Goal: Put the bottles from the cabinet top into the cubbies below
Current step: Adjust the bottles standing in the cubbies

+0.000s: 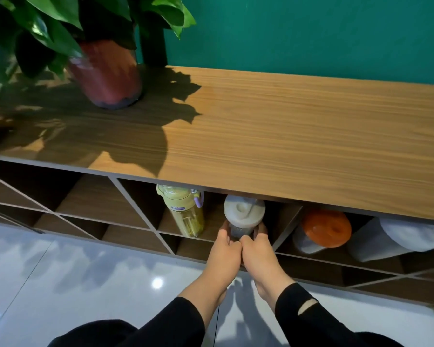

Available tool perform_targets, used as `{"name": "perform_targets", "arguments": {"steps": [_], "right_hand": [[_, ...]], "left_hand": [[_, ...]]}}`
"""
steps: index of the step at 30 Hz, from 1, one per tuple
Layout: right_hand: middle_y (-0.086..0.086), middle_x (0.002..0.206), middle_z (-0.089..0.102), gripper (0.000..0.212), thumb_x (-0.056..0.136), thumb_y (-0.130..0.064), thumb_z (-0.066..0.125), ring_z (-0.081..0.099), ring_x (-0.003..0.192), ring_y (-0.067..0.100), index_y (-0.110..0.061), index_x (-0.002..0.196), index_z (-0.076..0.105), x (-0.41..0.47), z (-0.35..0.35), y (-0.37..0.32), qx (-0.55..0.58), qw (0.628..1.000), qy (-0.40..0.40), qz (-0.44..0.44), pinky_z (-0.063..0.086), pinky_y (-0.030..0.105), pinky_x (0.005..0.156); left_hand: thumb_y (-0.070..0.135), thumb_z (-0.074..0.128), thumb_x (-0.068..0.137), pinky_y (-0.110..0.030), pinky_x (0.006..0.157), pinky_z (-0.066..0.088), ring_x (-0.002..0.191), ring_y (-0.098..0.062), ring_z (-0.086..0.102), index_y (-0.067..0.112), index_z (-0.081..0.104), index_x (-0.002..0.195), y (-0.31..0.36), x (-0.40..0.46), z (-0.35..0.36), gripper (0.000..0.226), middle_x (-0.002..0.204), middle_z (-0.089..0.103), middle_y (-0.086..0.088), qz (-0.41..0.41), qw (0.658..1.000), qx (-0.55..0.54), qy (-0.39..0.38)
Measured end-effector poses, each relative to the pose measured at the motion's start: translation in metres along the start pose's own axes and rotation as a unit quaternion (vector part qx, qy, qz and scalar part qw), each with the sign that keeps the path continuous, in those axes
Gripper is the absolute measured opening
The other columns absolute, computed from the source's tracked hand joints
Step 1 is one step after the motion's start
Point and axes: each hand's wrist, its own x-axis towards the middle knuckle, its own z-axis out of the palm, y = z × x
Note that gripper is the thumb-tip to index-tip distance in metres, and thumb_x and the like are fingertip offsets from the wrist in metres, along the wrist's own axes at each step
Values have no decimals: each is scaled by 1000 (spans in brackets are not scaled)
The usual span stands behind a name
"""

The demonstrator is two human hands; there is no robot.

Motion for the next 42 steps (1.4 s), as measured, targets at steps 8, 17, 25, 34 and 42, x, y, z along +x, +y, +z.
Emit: {"name": "perform_targets", "arguments": {"steps": [8,17,25,34,42], "right_hand": [[11,118,62,38,104,-22,43,62,98,25,-13,138,57,-23,3,0,-145,980,-135,25,57,41,91],[-25,115,57,52,104,-16,50,59,103,-7,-48,141,31,-21,51,-10,-97,971,-161,-146,44,9,81],[-2,139,53,75,100,-14,56,55,114,6,-39,158,17,-15,74,-11,-83,969,-133,-189,43,25,95],[2,139,57,73,100,-9,56,54,120,12,-24,162,19,0,72,-19,-110,968,-115,-193,42,25,97],[-3,135,56,74,100,-8,54,54,119,11,-25,162,16,5,71,-19,-126,967,-124,-186,42,26,99]], "left_hand": [[7,40,92,-39,71,48,78,-25,56,12,61,109,-14,1,-26,27,91,58,-14,-96,953,-196,209],[4,36,101,-35,99,44,119,-19,52,23,31,154,18,-2,-80,57,144,51,-6,5,934,-235,268],[1,37,95,-37,86,58,101,-18,68,22,56,131,21,5,-94,46,112,71,-2,21,970,-134,203],[3,35,96,-33,72,49,90,-15,61,23,41,143,20,8,-97,51,115,64,-4,18,963,-120,239],[0,36,90,-38,89,56,99,-17,66,24,56,134,17,10,-93,54,110,72,0,36,975,-81,202]]}}
